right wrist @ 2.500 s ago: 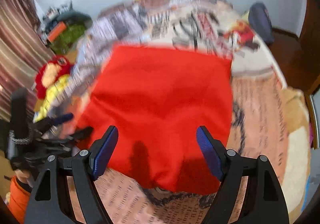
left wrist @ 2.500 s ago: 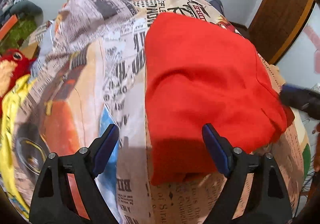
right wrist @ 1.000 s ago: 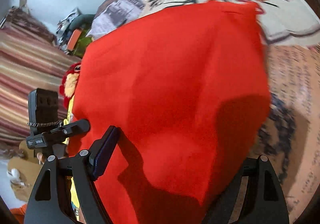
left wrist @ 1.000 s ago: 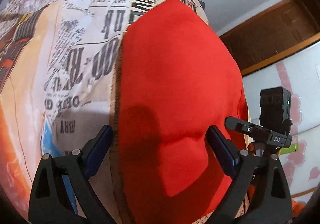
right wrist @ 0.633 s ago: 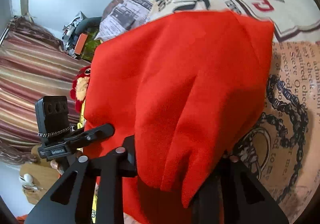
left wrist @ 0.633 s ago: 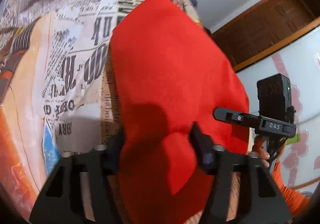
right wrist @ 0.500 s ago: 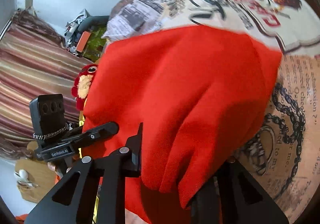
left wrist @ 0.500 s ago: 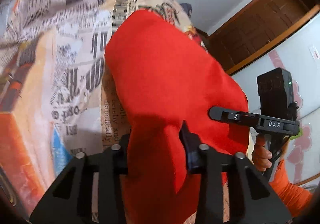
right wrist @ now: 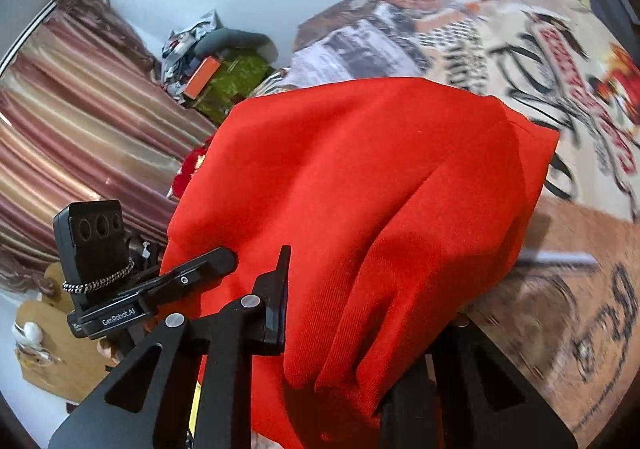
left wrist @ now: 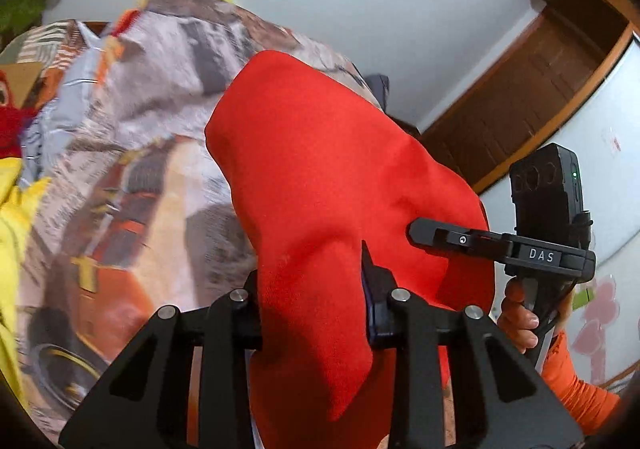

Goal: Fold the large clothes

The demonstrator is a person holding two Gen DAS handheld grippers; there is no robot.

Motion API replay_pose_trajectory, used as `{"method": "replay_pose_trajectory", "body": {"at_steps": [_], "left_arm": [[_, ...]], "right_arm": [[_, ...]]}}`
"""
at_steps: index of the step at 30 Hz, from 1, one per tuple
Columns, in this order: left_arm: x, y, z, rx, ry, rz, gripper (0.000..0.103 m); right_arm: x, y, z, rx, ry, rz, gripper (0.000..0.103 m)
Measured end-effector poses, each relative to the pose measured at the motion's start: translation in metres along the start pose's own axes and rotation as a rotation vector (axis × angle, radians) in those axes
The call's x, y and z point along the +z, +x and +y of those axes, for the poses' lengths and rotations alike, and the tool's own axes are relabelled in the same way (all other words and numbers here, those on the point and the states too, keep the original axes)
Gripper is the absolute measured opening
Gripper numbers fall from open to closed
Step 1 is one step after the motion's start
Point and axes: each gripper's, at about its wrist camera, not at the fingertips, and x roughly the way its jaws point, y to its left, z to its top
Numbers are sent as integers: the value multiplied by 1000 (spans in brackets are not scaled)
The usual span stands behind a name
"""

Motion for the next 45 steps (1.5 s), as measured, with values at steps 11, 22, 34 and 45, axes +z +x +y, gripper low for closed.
{"method": "replay_pose_trajectory", "body": {"at_steps": [11,22,34,45], "left_arm": [[34,9,130,125,-175,1,31],[1,64,228,252,-263,89,49],[-29,30,186,449,-110,71,59],[-48,-65,111,487,-110,-55,59]], "right_arm": [[59,139,21,-24,-26,111,19],[44,245,-12,-115,15,253,28],[15,176,-20,-264,-77,218,48],[-5,42,48,-295,-203,-18,48]]}}
